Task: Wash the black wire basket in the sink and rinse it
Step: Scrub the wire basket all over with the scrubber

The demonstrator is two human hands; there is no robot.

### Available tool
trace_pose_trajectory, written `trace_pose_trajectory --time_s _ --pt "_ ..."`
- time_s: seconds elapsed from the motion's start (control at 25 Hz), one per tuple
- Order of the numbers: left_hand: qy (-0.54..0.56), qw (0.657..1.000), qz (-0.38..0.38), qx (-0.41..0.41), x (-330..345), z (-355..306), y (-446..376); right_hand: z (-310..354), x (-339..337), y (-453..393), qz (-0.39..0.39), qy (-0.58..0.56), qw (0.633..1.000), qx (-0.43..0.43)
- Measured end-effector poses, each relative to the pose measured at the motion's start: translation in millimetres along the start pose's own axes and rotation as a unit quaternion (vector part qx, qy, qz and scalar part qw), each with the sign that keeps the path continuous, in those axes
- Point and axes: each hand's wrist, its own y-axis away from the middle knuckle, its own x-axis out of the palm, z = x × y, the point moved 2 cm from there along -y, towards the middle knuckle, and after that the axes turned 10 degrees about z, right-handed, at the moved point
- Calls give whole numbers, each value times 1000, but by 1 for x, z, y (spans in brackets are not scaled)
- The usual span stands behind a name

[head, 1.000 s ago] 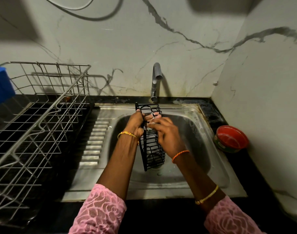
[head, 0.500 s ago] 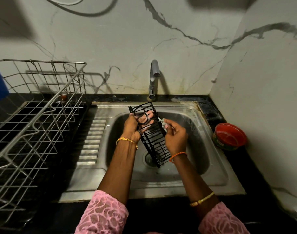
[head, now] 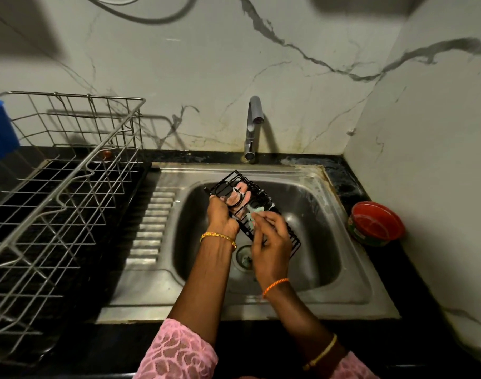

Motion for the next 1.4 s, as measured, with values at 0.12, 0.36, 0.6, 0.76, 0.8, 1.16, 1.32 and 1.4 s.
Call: trace_pose_trajectory --time_s 0.12,0.36,0.6,0.76,0.8,1.16,1.32,1.4 --pt "32 999 8 -1 -2 0 3 -14 -17 -36 -42 -6 999 33" --pt "126 992 7 24 -3 -2 -4 -6 2 -13 28 8 1000 -9" --pt "153 988 -10 29 -10 -4 0 -6 3 -7 92 20 996 -5" --pt "139 990 -25 17 -13 -6 1 -8 -6 -48 50 16 998 18" --pt "140 990 -26 11 -14 -6 0 -7 -6 -50 44 19 999 22" --pt "162 986 -36 30 -20 -5 -1 -14 16 11 74 -2 997 15" --pt "175 983 -34 33 -21 -5 2 -12 7 -7 18 -5 999 32" --pt "175 983 -36 34 -22 -4 5 -13 4 -32 3 -21 999 30"
